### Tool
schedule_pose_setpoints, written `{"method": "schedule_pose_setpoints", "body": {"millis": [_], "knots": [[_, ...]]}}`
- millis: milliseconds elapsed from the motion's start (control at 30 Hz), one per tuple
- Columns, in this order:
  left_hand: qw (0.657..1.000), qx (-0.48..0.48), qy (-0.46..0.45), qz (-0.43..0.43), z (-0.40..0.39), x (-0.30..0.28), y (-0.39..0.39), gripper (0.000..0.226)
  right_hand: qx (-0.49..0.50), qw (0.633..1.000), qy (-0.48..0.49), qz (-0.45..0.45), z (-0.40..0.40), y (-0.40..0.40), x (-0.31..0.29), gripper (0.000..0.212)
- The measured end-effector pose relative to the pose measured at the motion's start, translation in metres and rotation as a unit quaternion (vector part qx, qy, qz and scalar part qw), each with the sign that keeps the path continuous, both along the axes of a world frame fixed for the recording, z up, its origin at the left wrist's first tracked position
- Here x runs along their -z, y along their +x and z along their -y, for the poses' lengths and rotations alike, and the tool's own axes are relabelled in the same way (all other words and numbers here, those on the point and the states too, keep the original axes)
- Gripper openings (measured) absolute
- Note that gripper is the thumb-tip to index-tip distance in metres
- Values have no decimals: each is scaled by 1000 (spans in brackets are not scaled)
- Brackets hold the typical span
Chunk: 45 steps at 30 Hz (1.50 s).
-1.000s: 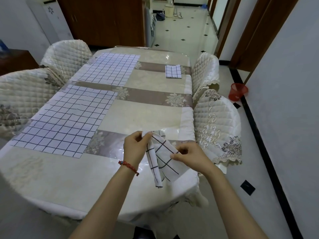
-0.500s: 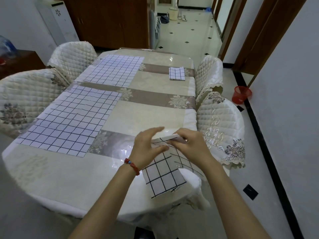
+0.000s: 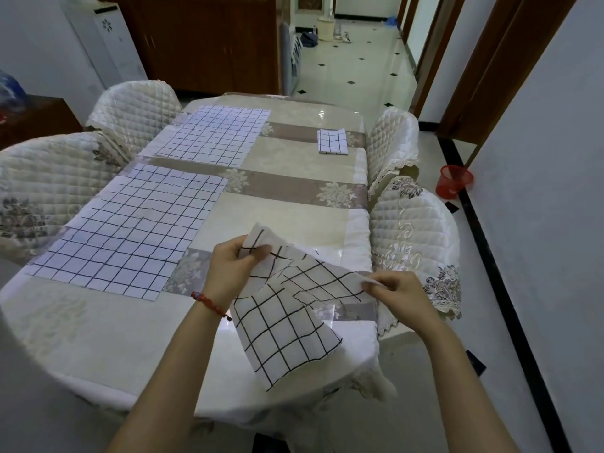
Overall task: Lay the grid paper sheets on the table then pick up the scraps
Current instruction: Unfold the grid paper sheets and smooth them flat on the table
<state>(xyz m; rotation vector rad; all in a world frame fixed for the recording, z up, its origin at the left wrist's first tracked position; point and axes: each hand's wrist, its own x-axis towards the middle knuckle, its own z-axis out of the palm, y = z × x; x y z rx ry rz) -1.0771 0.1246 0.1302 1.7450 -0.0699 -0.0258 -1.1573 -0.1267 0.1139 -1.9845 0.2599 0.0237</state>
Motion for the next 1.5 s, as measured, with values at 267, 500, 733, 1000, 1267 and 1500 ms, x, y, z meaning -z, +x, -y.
{"method": "schedule_pose_setpoints", "body": {"millis": [267,500,733,1000,1267,1500], "knots": [[967,-194,160,-35,5,14,10,61,16,998,46,35,-23,17,-8,20],[997,-45,67,-21,51,16,-44,17,-2,999,-46,28,-53,29,-16,24],[977,-7,-101,-188,55,16,-44,31,-58,994,-80,41,-68,27,-20,33],[958,-43,-146,-243,45,18,-27,20,-90,993,-80,14,-68,29,-16,39],[964,-129,-112,-203,-15,16,33,22,-16,991,-125,54,-52,87,-25,11],[981,-176,-35,-77,-68,-20,86,23,41,980,-156,112,-55,166,-57,14]]}}
